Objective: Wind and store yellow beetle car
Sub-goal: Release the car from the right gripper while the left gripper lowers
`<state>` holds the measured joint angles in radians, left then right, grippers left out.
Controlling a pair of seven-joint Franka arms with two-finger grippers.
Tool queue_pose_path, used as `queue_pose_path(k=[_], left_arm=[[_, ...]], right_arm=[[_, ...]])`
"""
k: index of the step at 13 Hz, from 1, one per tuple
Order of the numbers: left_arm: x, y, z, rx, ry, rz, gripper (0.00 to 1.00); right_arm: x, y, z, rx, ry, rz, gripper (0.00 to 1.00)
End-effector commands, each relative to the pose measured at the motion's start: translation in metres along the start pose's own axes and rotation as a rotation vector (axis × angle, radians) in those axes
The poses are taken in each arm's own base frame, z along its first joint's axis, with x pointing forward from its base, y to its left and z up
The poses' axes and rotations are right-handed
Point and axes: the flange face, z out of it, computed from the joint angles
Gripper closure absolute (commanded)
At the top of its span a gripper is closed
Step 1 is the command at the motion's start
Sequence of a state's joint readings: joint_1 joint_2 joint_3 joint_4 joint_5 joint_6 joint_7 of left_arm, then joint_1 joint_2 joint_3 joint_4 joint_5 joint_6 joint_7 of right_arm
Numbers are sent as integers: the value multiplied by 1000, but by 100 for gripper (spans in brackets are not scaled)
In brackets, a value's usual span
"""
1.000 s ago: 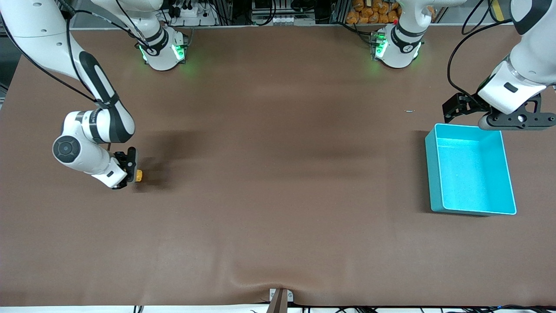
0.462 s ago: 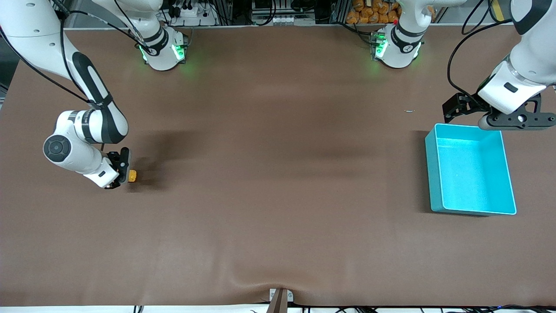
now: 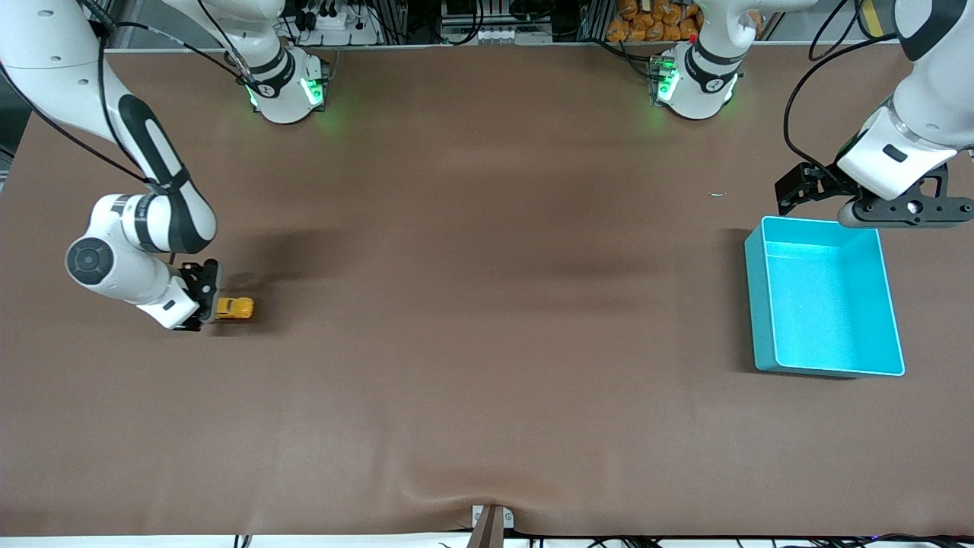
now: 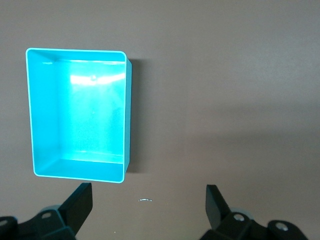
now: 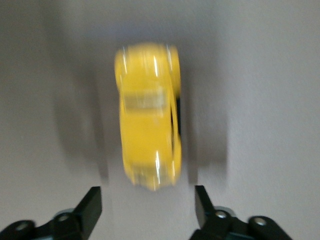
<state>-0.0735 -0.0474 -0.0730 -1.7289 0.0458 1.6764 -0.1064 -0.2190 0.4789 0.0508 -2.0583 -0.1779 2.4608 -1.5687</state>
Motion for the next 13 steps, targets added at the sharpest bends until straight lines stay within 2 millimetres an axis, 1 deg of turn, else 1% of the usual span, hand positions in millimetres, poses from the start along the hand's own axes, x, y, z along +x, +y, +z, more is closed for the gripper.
queue_pose_path(k=[1, 3, 5, 7, 8, 13], left_arm=[[0, -1, -5, -3, 6, 2, 0], [0, -1, -6, -3, 8, 2, 0], [0, -1, -5, -3, 6, 1, 0], [0, -1, -5, -3, 5, 1, 0], [0, -2, -5, -3, 5, 1, 0], [4, -2, 5, -2, -15, -23, 0]], right_arm=[[-12, 10, -16, 23, -6, -2, 0], [-21, 9, -21, 39, 16, 16, 0], [-29, 7, -20, 39, 35, 17, 0], [-32, 7, -20, 38, 36, 22, 0], [-36, 6, -20, 39, 36, 30, 0], [-48, 4, -21, 37, 39, 51, 0]])
